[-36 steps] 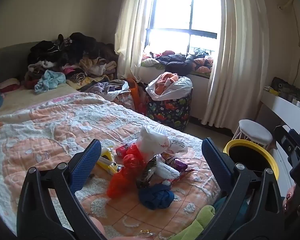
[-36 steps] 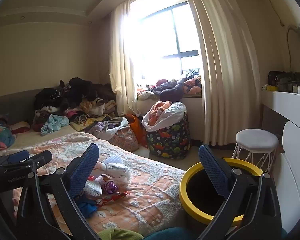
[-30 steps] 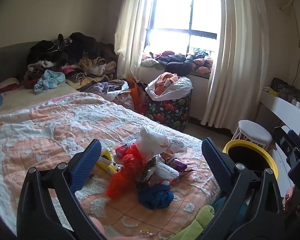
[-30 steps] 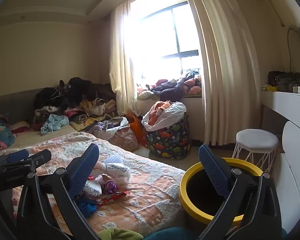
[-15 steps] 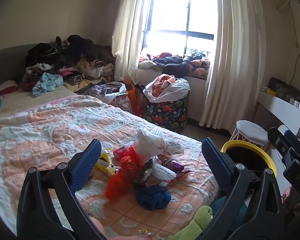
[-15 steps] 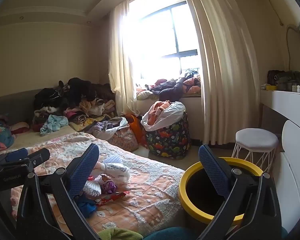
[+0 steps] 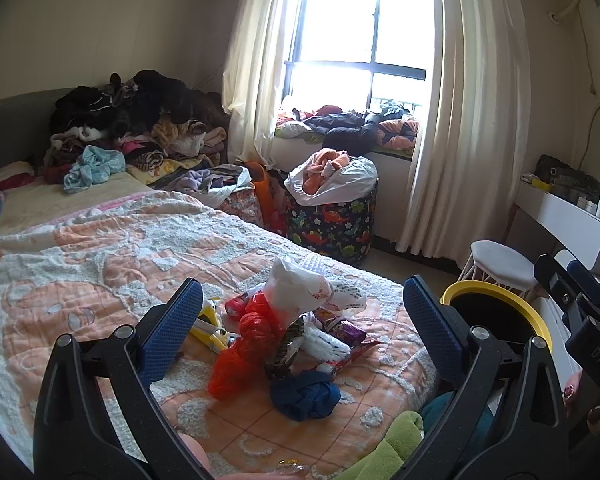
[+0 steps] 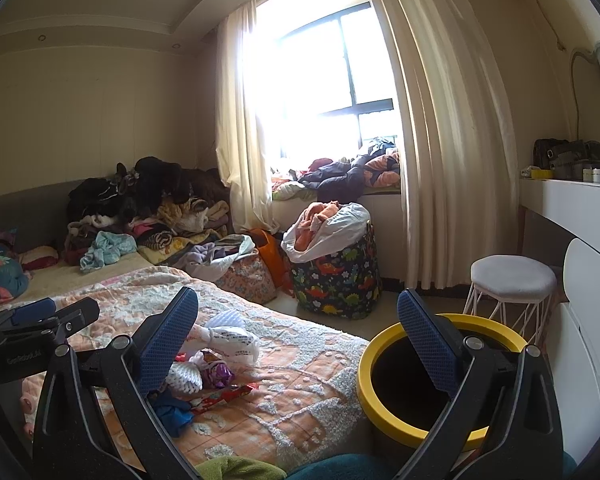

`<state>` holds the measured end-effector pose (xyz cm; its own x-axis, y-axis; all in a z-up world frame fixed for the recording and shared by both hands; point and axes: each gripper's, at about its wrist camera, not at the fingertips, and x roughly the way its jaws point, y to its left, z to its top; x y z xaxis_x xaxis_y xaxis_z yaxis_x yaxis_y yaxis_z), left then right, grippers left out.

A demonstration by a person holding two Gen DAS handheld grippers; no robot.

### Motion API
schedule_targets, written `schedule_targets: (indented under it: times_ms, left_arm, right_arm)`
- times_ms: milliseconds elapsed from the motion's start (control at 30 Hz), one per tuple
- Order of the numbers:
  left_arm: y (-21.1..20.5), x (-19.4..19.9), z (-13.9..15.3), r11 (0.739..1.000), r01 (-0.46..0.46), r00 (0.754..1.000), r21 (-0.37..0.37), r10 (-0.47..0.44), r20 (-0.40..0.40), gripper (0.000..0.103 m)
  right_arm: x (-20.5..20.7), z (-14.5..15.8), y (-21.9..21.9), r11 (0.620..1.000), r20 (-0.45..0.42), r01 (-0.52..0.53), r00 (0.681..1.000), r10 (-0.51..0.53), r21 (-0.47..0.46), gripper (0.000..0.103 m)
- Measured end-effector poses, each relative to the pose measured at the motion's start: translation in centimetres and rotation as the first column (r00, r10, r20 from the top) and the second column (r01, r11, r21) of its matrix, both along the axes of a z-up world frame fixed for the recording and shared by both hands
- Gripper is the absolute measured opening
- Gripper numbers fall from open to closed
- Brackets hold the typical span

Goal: Collect trash

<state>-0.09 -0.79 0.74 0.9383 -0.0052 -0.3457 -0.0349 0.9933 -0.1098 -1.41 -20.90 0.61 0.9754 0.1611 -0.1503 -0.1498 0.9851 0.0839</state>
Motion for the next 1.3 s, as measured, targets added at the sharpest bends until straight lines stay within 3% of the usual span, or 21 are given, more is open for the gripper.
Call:
schedule_targets:
  times_ms: [933, 1300]
  left_arm:
    - [-1.7, -0.1, 0.5, 1.000, 0.000, 1.000, -0.004, 0.000, -0.005, 0.092]
    - [2.3, 0.5, -0.5, 0.994, -0.082, 0.996, -0.067, 0.080, -0.034, 0.092]
  right_arm:
    - [0.2, -0.2, -0.2, 1.000, -0.014, -0.008, 1.000, 0.008, 0.008, 0.097]
    - [3.3, -0.7, 2.7, 0.985, -0.099, -0.167, 0.982, 0.161, -0.053, 0.097]
